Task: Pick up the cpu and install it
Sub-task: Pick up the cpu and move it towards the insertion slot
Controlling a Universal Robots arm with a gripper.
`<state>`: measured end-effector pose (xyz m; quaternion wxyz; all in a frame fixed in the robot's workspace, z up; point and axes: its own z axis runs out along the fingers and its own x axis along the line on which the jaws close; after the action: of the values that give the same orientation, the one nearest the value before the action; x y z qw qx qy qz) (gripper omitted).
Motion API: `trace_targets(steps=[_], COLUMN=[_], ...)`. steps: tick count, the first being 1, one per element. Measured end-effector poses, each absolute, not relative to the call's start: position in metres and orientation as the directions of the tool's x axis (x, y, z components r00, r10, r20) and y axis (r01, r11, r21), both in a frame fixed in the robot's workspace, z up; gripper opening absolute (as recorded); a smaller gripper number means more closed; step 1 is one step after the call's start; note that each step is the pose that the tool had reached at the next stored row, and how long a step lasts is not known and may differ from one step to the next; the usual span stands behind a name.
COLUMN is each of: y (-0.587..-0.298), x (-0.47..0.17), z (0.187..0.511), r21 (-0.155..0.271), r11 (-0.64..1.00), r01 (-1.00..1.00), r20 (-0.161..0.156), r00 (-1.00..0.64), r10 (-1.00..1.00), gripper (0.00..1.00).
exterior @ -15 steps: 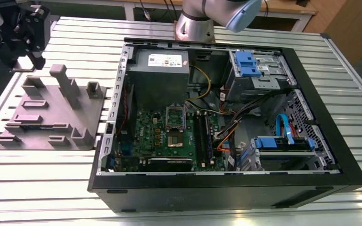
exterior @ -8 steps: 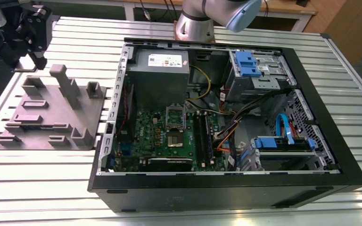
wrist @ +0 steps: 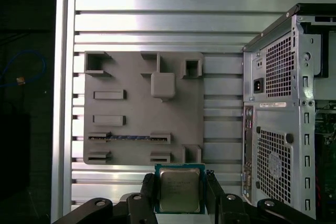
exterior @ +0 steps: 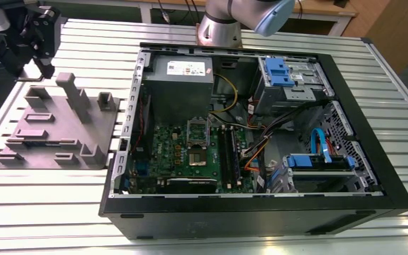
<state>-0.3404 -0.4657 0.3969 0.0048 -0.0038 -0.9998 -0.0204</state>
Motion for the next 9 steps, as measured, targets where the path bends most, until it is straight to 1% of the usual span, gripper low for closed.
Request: trace_targets(steps=[9], y=[-0.4657], x=[-0.3383], z=[0.3968], r21=[0.041], r11=[0.999], r01=[0.008], r20=[0.01], r00=[-1.0], r10=[0.007], gripper=[0.47])
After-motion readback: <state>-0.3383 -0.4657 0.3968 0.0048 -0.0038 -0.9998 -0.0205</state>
